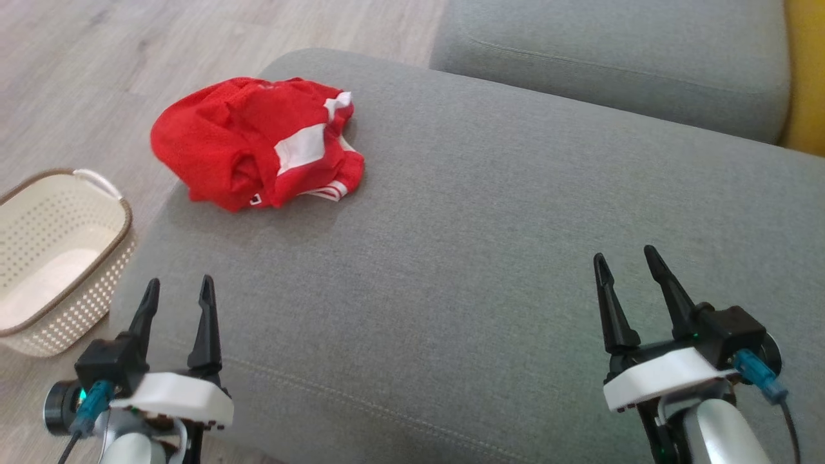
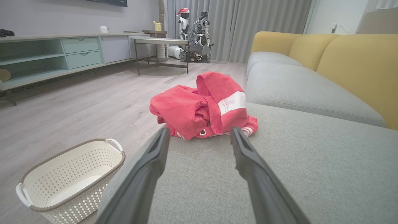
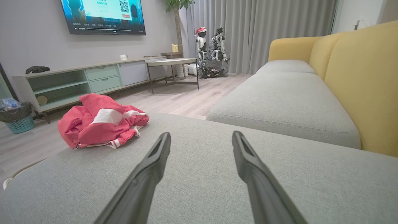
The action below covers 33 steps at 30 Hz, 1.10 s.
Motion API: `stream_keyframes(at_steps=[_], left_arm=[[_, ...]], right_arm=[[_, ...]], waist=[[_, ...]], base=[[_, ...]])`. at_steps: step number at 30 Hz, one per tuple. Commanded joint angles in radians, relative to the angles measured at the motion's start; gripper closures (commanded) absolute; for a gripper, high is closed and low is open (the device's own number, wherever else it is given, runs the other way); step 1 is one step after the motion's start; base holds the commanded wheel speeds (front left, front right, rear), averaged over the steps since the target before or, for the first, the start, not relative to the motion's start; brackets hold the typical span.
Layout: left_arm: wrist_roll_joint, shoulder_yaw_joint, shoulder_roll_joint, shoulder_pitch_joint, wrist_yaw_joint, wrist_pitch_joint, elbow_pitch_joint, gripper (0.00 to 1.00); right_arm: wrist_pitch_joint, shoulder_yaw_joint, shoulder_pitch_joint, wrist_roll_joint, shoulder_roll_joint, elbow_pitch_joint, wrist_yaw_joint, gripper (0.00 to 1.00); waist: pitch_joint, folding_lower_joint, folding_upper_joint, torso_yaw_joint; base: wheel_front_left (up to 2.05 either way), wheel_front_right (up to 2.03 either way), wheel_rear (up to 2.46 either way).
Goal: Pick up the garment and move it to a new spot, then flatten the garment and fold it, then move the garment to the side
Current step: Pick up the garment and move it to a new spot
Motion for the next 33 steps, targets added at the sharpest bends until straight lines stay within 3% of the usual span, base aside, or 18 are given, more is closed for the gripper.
stream_keyframes(at_steps=[1, 22, 33], left_arm=[[0.008, 0.038, 0.015, -0.042, -0.001, -0.012, -0.037, 0.00], [0.023, 0.030, 0.016, -0.084, -0.035, -0.012, -0.025, 0.00], [-0.027, 0.015, 0.062, -0.400, -0.068, -0.005, 0.116, 0.00]], right_arm=[[-0.002, 0.024, -0.039, 0.006, -0.004, -0.032, -0.001, 0.00], [0.005, 0.031, -0.049, 0.004, -0.004, -0.030, -0.001, 0.00], [0.045, 0.034, -0.116, -0.043, -0.004, -0.095, -0.001, 0.00]], waist=[[0.000, 0.0000, 0.0000, 0.010], [0.027, 0.0000, 0.0000, -0.018], [0.196, 0.0000, 0.0000, -0.082]], base=[[0.00, 0.00, 0.00], [0.00, 0.00, 0.00], [0.00, 0.00, 0.00]])
